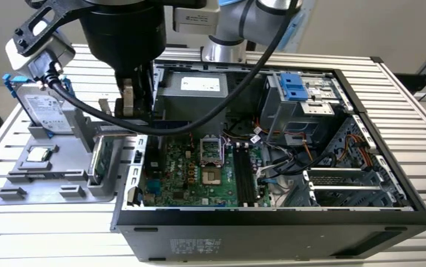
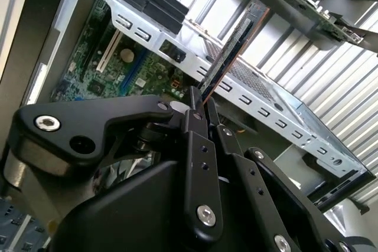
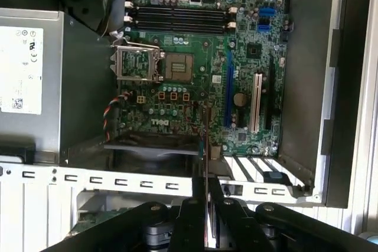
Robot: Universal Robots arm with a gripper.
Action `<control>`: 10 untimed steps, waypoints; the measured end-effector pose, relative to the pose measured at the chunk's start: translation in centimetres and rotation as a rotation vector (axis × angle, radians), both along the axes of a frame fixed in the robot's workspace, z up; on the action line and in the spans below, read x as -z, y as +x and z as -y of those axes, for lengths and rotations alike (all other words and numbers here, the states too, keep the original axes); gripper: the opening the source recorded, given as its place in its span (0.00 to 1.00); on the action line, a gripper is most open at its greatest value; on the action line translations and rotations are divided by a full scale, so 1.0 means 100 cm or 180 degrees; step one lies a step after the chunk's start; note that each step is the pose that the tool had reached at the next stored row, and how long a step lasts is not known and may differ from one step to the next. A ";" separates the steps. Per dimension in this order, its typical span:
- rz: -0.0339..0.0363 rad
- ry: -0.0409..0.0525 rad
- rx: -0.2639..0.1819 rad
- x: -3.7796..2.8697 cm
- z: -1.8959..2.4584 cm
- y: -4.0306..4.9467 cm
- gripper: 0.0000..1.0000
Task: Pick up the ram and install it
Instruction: 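Pick up the ram and move it above insertion slot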
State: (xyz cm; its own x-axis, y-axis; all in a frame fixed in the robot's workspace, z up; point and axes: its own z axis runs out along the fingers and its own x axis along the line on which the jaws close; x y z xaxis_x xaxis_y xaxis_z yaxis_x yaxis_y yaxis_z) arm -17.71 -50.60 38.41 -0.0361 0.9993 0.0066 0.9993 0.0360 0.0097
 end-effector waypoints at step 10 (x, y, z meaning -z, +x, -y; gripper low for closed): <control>-0.0002 0.0000 0.0000 0.0000 0.0000 0.0155 0.00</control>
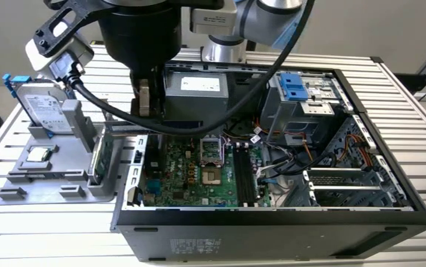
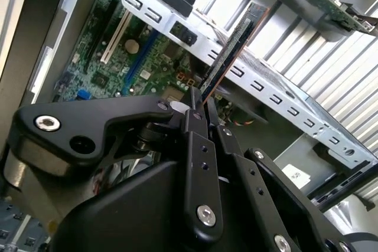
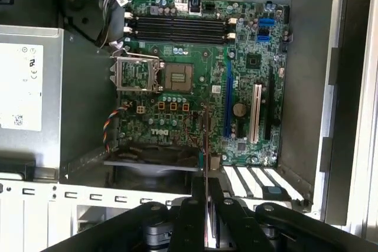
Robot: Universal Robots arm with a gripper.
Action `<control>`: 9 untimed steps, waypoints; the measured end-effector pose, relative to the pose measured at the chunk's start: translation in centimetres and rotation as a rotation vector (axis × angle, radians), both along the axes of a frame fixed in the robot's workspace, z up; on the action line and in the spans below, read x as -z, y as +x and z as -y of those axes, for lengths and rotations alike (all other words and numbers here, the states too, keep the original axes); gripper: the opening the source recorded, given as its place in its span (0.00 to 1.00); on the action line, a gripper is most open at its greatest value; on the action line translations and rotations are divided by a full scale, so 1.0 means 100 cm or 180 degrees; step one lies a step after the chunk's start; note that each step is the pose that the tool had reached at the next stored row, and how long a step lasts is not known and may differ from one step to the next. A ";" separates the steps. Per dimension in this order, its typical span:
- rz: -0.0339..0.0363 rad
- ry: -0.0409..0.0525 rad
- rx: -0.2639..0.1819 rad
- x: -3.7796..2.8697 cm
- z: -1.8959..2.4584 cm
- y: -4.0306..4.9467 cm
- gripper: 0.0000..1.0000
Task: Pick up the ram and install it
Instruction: 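Pick up the ram and move it above insertion slot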
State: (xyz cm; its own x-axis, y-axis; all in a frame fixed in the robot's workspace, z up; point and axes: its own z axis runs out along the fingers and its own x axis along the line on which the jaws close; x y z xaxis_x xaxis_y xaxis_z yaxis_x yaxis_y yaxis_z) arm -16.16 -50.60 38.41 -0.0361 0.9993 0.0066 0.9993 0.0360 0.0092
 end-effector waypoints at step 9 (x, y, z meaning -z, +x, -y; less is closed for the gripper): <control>-0.0002 0.0000 0.0000 0.0000 0.0000 0.0149 0.00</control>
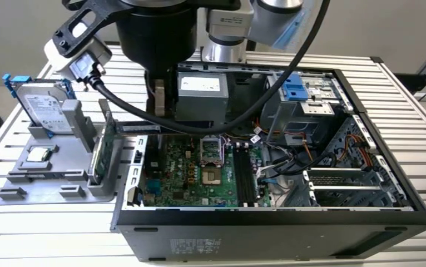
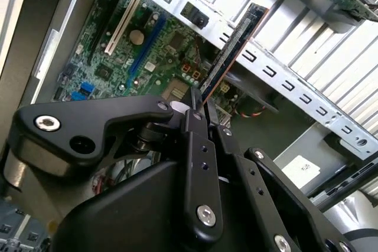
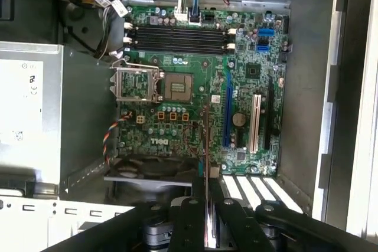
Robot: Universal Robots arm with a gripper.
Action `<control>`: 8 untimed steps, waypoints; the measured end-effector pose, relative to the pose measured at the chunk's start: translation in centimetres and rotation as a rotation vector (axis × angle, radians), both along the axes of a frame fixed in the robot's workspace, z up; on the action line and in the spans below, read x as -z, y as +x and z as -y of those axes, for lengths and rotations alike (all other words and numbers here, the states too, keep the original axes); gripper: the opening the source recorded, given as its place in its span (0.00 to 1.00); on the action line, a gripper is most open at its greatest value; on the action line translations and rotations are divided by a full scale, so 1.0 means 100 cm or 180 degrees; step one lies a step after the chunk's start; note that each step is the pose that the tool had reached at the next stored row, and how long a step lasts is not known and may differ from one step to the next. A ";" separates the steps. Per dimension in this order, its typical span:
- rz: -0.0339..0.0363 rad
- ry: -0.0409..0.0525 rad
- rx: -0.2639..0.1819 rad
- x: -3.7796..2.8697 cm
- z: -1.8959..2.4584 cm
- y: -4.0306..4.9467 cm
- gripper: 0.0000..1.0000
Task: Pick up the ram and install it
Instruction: 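Pick up the ram and move it above insertion slot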
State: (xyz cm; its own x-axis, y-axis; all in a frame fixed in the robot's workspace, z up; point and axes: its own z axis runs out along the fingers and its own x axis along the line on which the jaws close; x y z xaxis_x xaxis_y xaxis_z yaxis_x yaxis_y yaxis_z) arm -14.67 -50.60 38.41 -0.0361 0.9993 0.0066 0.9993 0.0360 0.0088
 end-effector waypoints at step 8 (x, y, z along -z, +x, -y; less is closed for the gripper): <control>-0.0001 0.0000 0.0000 0.0000 0.0000 0.0143 0.00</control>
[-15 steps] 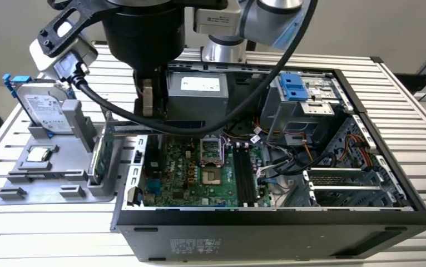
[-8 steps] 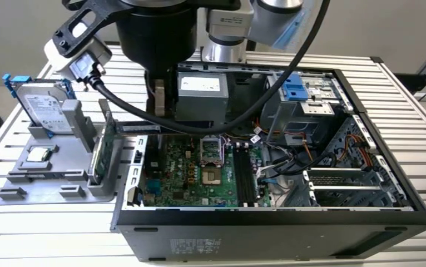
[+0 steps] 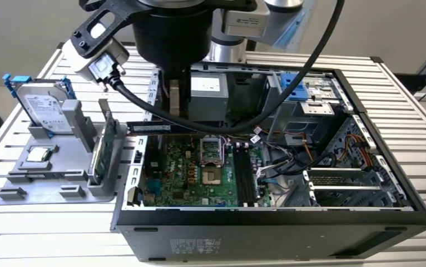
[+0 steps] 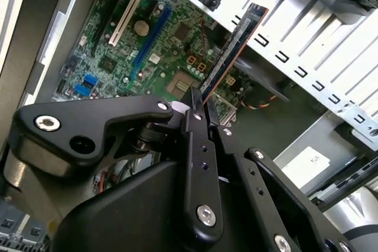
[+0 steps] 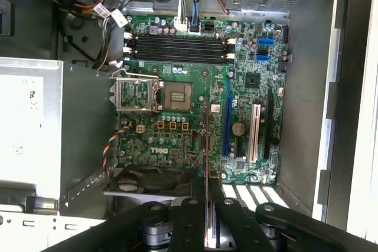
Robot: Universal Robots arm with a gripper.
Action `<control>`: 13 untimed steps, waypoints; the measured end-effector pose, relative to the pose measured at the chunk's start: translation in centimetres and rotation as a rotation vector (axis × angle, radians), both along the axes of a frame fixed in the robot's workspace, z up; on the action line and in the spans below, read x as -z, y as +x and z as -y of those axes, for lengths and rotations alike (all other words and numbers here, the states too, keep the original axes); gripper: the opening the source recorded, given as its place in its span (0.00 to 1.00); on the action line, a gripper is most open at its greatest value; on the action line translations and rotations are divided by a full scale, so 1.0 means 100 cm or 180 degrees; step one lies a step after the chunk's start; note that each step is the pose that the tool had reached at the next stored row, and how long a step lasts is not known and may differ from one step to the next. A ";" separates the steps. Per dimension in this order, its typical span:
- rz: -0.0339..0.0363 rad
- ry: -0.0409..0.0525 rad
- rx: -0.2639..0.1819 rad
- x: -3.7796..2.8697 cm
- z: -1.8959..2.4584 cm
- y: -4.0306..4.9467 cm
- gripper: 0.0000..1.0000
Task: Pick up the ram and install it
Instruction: 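Pick up the ram and move it above insertion slot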
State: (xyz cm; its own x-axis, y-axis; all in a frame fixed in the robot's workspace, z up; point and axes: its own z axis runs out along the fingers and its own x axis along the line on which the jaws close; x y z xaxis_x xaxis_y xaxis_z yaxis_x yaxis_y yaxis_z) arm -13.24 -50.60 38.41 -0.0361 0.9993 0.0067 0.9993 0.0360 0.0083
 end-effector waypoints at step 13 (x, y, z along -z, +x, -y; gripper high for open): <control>0.0000 0.0000 0.0000 0.0000 0.0000 0.0139 0.00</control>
